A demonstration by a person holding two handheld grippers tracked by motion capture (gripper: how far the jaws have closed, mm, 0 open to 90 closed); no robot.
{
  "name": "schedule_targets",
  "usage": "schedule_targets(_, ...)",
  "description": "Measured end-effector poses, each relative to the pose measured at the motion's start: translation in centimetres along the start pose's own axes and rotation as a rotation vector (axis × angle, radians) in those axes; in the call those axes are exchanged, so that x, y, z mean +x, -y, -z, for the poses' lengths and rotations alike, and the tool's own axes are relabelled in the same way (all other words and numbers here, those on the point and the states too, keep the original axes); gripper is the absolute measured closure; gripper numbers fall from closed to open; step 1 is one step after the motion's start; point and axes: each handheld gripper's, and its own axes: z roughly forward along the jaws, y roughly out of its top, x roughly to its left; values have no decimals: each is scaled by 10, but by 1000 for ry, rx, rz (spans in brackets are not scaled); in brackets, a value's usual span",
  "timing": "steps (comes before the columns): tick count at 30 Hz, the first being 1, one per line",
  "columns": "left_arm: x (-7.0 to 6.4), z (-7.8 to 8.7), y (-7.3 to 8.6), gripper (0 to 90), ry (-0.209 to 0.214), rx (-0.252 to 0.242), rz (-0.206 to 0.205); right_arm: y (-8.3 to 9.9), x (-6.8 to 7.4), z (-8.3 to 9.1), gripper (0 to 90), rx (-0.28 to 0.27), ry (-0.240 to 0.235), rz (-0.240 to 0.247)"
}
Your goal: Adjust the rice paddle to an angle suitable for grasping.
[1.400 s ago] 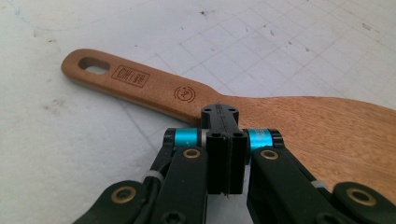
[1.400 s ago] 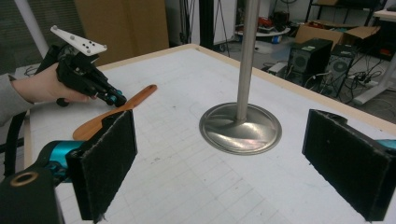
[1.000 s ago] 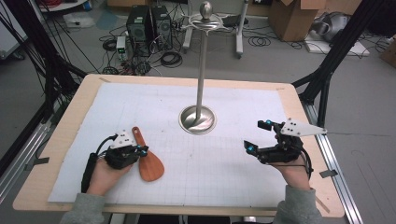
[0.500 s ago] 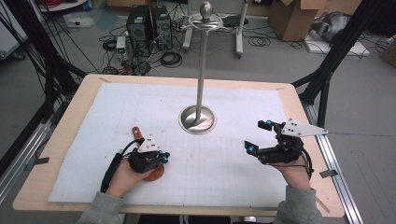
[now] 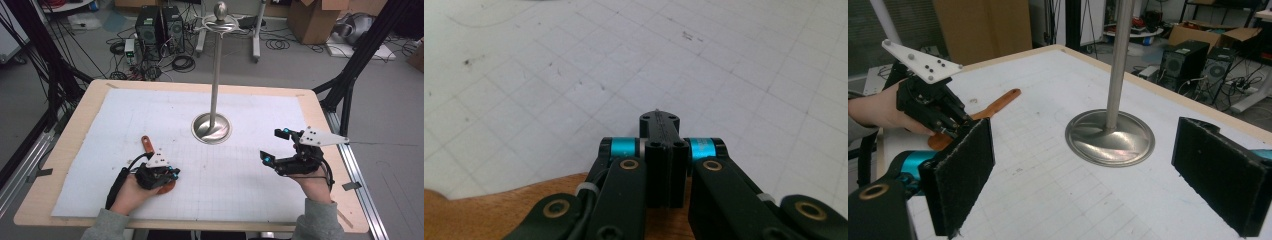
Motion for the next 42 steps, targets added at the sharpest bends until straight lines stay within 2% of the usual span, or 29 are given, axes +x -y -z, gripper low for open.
schedule_targets(10, 2, 31, 23, 894, -28, 22, 6, -6, 2, -7, 87, -9, -16, 13)
schedule_targets(15, 6, 49, 39, 894, -43, 10, 33, -11, 3, -15, 87, -7, -29, 32)
schedule_targets(23, 14, 75, 61, 894, -70, 4, 65, -15, 7, -30, 87, 10, -56, 33)
schedule_targets(28, 22, 89, 73, 894, -88, -4, 89, -15, 6, -33, 87, 11, -62, 39)
schedule_targets(31, 26, 93, 76, 894, -87, -10, 105, -15, 6, -34, 87, 13, -61, 42)
schedule_targets(34, 30, 95, 73, 894, -97, -29, 111, -15, 7, -34, 87, 19, -59, 38)
schedule_targets(38, 40, 102, 67, 894, -147, -82, 137, -15, 7, -32, 87, 23, -54, 39)
schedule_targets(42, 56, 105, 69, 895, -210, -91, 168, -13, 7, -29, 87, 19, -45, 38)
